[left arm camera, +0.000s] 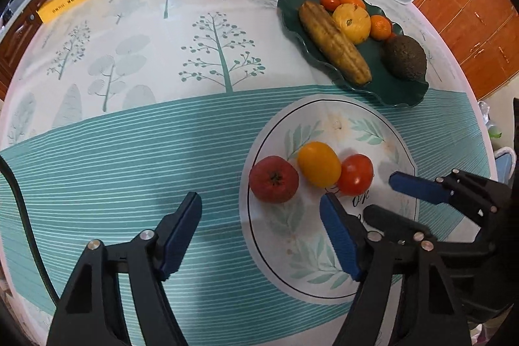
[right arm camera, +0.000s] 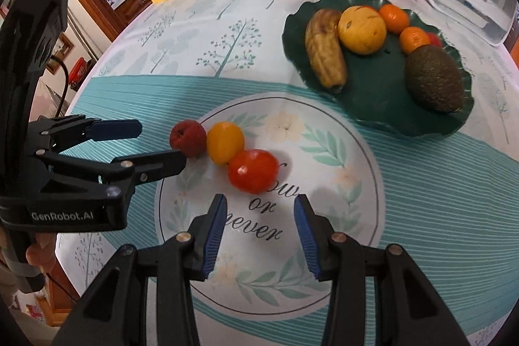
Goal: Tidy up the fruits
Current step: 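Grasp the red apple with the left tool while the right tool grasps the large tomato, then carry the apple and tomato over the green plate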
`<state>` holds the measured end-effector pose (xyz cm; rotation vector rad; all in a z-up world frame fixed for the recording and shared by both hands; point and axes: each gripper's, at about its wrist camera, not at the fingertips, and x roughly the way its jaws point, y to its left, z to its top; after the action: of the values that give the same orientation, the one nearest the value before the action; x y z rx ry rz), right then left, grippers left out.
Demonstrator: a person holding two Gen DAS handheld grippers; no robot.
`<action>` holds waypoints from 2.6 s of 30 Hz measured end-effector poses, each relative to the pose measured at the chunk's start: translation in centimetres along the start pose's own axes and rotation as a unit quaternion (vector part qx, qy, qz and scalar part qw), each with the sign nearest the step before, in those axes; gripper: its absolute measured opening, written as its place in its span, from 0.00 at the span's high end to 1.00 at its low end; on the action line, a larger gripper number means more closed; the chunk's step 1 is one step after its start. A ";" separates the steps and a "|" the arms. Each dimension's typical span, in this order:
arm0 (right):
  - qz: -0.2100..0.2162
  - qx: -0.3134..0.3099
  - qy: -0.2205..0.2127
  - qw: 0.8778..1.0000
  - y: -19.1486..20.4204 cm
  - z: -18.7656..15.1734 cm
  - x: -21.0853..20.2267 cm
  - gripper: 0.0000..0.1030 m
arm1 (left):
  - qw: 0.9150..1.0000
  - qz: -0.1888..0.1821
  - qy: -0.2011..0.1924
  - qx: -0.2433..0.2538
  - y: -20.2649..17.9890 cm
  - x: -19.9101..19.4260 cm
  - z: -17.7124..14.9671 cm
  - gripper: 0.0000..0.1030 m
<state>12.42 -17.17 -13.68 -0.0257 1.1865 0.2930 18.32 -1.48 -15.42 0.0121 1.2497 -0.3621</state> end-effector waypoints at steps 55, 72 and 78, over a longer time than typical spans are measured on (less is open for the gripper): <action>0.014 0.042 -0.045 0.998 -1.6 -0.3 -2.3 0.65 | 0.996 -0.074 -0.007 0.048 -4.2 -2.4 0.6 0.69; -0.062 0.075 -0.141 0.985 -8.0 7.0 -16.2 0.65 | 0.988 -0.077 -0.097 0.089 -9.2 -12.1 9.4 0.69; -0.075 0.055 -0.164 0.982 -8.6 11.8 -19.1 0.65 | 0.985 -0.074 -0.116 0.099 -10.6 -14.4 13.6 0.69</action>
<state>18.64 -27.42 7.13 0.0277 0.8664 0.0929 24.13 -10.48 4.32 0.0448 0.9822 -0.5995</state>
